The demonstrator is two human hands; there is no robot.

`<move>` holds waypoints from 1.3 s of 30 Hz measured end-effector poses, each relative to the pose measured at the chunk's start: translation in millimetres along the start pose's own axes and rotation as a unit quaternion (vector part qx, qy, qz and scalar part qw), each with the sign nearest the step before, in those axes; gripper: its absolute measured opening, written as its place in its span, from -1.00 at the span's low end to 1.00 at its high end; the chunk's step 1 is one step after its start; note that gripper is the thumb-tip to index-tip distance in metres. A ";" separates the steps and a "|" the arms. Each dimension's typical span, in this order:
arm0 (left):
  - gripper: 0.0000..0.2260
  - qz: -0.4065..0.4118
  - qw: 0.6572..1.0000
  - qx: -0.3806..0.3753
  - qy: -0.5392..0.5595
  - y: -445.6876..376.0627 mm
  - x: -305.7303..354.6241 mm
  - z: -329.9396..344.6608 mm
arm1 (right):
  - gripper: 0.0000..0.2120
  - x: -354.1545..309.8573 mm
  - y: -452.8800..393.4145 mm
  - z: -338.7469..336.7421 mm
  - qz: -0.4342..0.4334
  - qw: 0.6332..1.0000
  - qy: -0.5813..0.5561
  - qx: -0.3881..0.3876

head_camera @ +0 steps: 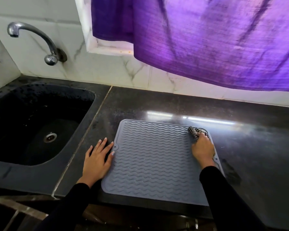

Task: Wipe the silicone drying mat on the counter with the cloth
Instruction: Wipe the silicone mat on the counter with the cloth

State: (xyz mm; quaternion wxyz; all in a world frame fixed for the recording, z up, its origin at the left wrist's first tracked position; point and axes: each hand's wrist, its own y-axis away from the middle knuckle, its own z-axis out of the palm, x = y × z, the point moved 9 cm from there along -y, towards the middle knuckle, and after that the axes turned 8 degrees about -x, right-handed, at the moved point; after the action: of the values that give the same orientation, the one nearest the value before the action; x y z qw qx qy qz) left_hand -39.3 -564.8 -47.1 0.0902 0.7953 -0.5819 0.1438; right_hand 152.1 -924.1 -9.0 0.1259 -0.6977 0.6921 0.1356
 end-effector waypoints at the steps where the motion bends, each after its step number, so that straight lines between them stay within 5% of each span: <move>1: -0.37 -0.003 1.000 0.005 0.013 -0.8 0.1 -2.6 | -0.65 8.4 -3.6 -3.8 0.016 1.000 -0.023 -0.009; 4: -0.37 -0.003 0.999 0.016 0.029 -11.7 1.5 -11.2 | -0.72 40.8 -19.5 -8.8 0.092 0.973 -0.204 -0.052; 6: -0.33 0.010 1.000 0.007 0.027 -24.4 6.4 -12.5 | -0.77 58.7 -23.6 -10.2 0.181 0.905 -0.382 -0.054; 8: -0.29 0.033 0.999 -0.012 0.017 -39.9 11.7 -11.7 | -0.69 67.6 -27.4 -12.7 0.249 0.866 -0.435 -0.007; 11: -0.24 0.067 0.997 -0.048 -0.005 -64.5 18.2 -6.6 | -0.75 31.0 -19.5 -35.1 0.191 0.942 -0.268 0.066; 13: -0.23 0.091 0.993 -0.067 -0.023 -78.2 21.4 -1.5 | -0.76 -5.0 -10.6 -23.9 0.114 0.977 -0.176 0.042; 18: -0.31 0.120 0.989 -0.068 -0.052 -95.2 17.5 7.6 | -0.44 -34.3 4.6 32.0 -0.009 0.998 0.059 -0.019; 28: -0.41 0.139 0.989 -0.026 -0.035 -96.1 15.8 9.4 | -0.64 -11.2 2.0 10.2 0.067 0.986 -0.156 0.005; 33: -0.39 0.141 0.989 -0.030 -0.032 -95.7 16.4 10.1 | -0.72 -0.7 3.2 1.3 0.152 0.865 -0.477 0.028; 39: -0.41 0.136 0.989 -0.032 -0.039 -97.6 14.2 11.0 | -0.58 -74.1 37.2 19.6 0.012 0.980 -0.197 -0.005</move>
State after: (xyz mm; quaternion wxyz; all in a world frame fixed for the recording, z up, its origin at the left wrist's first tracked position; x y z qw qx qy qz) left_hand 59.0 -551.0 -50.4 0.0720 0.7104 -0.6922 0.1049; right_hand 114.2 -848.2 0.1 0.2546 -0.6499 0.6612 0.2749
